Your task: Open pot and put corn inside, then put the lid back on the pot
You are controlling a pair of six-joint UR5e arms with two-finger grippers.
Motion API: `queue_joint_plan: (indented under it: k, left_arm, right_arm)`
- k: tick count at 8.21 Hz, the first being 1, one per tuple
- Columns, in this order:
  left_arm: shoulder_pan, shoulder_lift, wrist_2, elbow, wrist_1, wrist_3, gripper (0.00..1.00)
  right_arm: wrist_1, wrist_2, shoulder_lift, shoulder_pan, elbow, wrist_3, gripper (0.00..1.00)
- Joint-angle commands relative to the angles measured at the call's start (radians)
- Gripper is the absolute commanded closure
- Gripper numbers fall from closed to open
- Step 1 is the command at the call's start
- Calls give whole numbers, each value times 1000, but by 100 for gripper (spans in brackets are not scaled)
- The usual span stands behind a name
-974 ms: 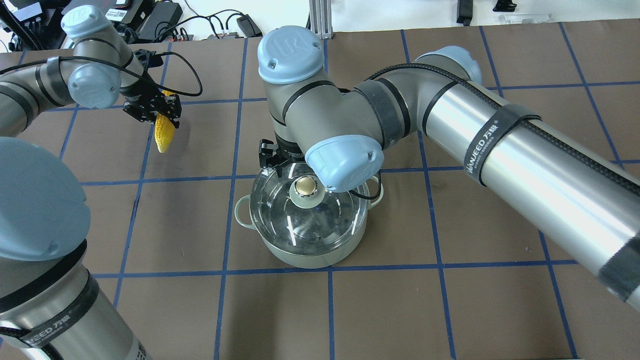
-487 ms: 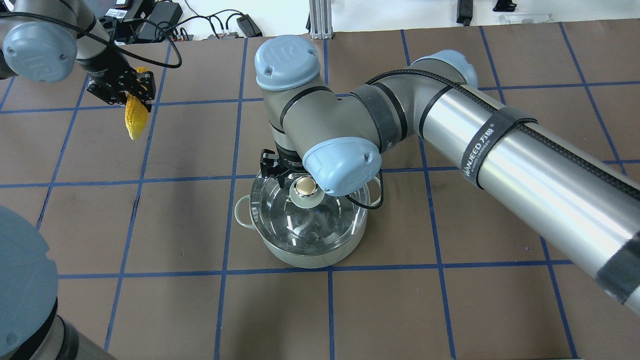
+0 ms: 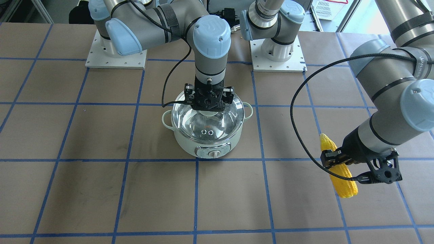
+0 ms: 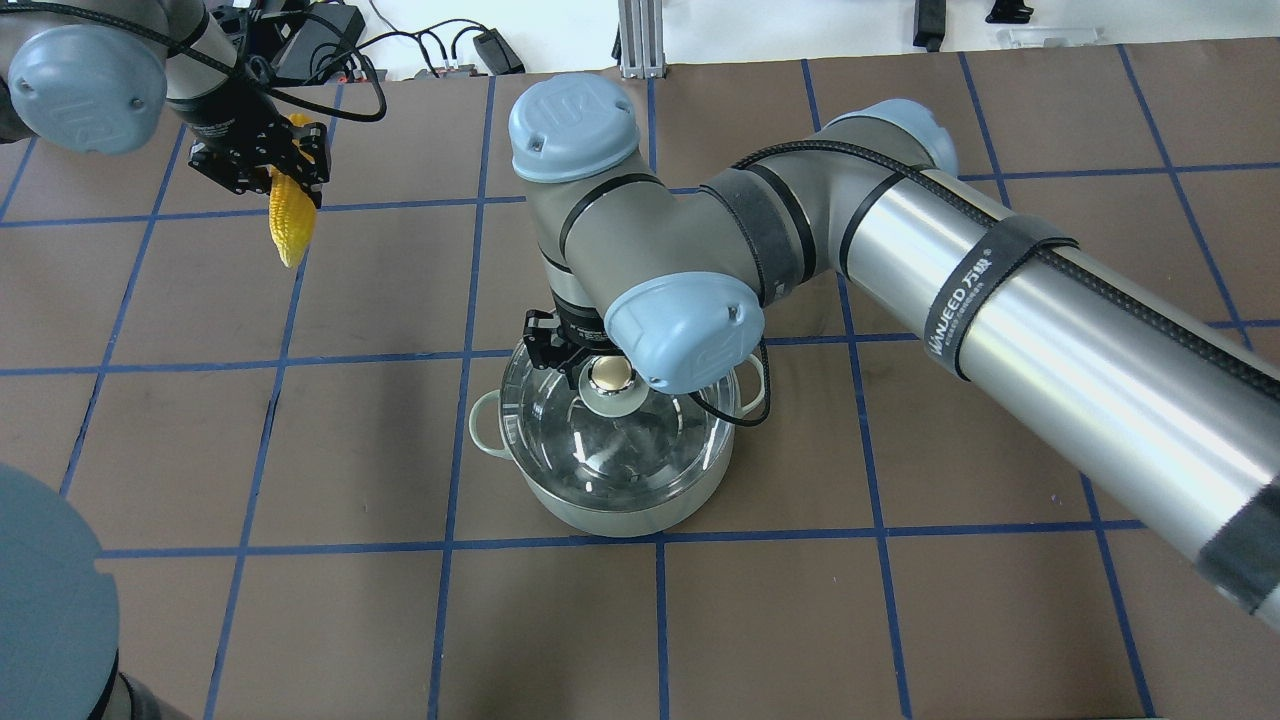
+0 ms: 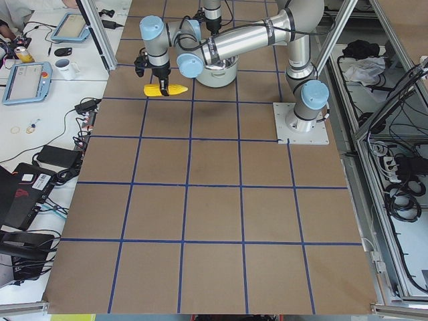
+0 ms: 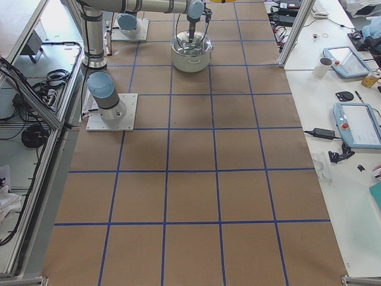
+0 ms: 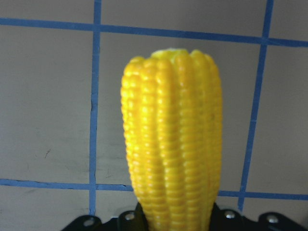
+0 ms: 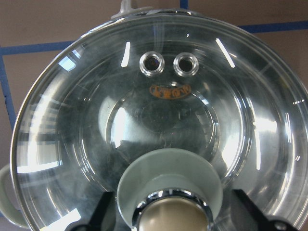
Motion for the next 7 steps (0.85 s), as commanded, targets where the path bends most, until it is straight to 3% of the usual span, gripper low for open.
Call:
queue_joint_plan:
  k: [1, 2, 5, 7]
  left_arm:
    - [-21, 1, -8, -2, 0, -20, 100]
    - [-24, 1, -21, -1, 0, -20, 100]
    - [-73, 18, -43, 1, 0, -80, 100]
    - [-112, 59, -43, -2, 0, -101, 100]
  right_arm:
    - [4, 2, -3, 0, 0, -10, 33]
    - [1, -2, -3, 0, 0, -12, 39]
    - [0, 4, -5, 0, -2, -12, 77]
    - [-2, 8, -5, 0, -10, -10, 94]
